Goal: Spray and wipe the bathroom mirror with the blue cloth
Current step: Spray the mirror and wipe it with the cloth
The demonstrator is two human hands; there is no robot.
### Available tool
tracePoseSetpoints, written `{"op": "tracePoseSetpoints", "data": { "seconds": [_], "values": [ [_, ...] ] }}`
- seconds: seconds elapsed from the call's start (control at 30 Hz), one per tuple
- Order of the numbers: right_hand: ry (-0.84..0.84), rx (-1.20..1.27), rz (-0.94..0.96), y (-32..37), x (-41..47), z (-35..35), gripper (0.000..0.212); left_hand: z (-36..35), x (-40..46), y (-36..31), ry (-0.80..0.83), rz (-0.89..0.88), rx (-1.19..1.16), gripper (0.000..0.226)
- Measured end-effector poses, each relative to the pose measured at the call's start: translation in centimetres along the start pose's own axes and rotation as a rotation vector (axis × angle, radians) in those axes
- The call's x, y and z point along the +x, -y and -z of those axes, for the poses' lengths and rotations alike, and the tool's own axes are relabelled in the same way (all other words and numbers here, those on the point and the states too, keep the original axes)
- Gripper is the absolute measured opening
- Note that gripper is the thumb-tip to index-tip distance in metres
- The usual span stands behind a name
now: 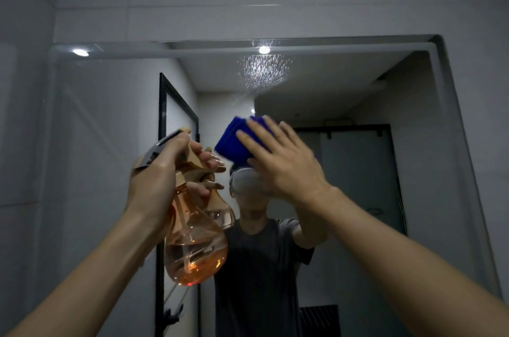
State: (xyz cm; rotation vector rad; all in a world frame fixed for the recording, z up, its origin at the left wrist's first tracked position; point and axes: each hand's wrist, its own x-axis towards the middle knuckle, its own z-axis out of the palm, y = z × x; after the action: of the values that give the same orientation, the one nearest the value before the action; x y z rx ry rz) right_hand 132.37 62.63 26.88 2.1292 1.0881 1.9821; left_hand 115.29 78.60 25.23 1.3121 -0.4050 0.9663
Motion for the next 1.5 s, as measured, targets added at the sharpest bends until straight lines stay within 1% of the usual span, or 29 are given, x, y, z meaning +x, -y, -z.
{"op": "tracePoseSetpoints", "data": {
  "seconds": [0.07,0.2,0.27,0.33,0.4,0.43,0.5,0.6,0.7,0.73,0.8,0.9,0.93,1.0,1.1,1.17,1.2,1.27,1.4,1.43,1.5],
  "values": [
    [-0.042,0.016,-0.151,-2.8,1.0,0.9,0.051,-0.5,0.6,-0.1,-0.014,0.016,-0.042,0.027],
    [-0.132,0.069,-0.568,-10.0,2.0,3.3,0.054,-1.1,1.4,0.1,-0.033,-0.004,-0.042,0.028],
    [-0.164,0.116,-0.758,-12.2,2.4,4.2,0.054,-1.2,1.6,0.2,-0.033,-0.010,-0.021,0.029],
    [-0.183,0.136,-0.852,-12.4,3.1,4.4,0.054,-1.2,1.9,0.1,-0.016,-0.013,-0.003,0.029],
    [-0.191,0.114,-0.854,-11.1,4.5,4.1,0.054,-0.8,2.1,-0.3,-0.012,-0.022,-0.002,0.028],
    [-0.194,0.100,-0.825,-10.2,5.4,3.8,0.054,-0.6,2.2,-0.5,-0.018,-0.034,0.004,0.029],
    [-0.173,0.088,-0.710,-7.5,7.0,3.5,0.055,-0.1,2.3,-0.7,-0.029,-0.061,0.035,0.030],
    [-0.069,0.062,-0.449,-2.1,7.9,2.5,0.057,0.2,2.1,-0.8,-0.032,-0.072,0.035,0.029],
    [0.000,0.057,-0.130,3.1,5.4,0.8,0.058,0.4,1.8,-0.7,-0.031,-0.067,0.024,0.028],
    [0.003,0.068,-0.055,4.1,4.1,0.3,0.058,0.6,1.7,-0.6,-0.027,-0.066,0.024,0.028],
    [0.008,0.071,0.025,4.4,2.0,-0.4,0.059,0.6,1.6,-0.4,-0.018,-0.056,0.023,0.029],
    [0.016,0.026,0.073,1.8,1.1,-0.2,0.061,0.1,1.6,-0.3,0.001,-0.045,0.029,0.030],
    [0.000,0.009,0.059,0.5,1.3,0.1,0.060,-0.1,1.6,-0.4,0.006,-0.047,0.023,0.029],
    [-0.071,0.011,-0.046,-2.9,2.2,1.0,0.056,-0.5,1.9,-0.5,0.018,-0.054,0.007,0.029],
    [-0.229,0.149,-0.304,-8.8,3.7,3.0,0.050,-0.7,2.6,-0.4,0.020,-0.053,-0.013,0.029],
    [-0.297,0.264,-0.479,-12.0,4.5,4.4,0.046,-0.7,3.0,-0.2,0.018,-0.044,-0.022,0.029],
    [-0.323,0.285,-0.550,-13.2,4.9,4.7,0.046,-0.7,3.3,-0.1,0.019,-0.042,-0.024,0.029],
    [-0.339,0.236,-0.645,-14.1,6.0,4.8,0.048,-0.8,3.7,0.0,0.015,-0.043,-0.028,0.028],
    [-0.325,0.168,-0.715,-11.9,9.2,3.9,0.050,-0.6,3.9,-0.3,0.013,-0.053,-0.046,0.027],
    [-0.314,0.161,-0.696,-11.0,10.0,3.8,0.051,-0.5,3.9,-0.4,0.012,-0.059,-0.044,0.027],
    [-0.261,0.165,-0.602,-8.9,11.5,3.9,0.052,0.0,3.9,-0.6,0.007,-0.066,-0.028,0.027]
  ]
}}
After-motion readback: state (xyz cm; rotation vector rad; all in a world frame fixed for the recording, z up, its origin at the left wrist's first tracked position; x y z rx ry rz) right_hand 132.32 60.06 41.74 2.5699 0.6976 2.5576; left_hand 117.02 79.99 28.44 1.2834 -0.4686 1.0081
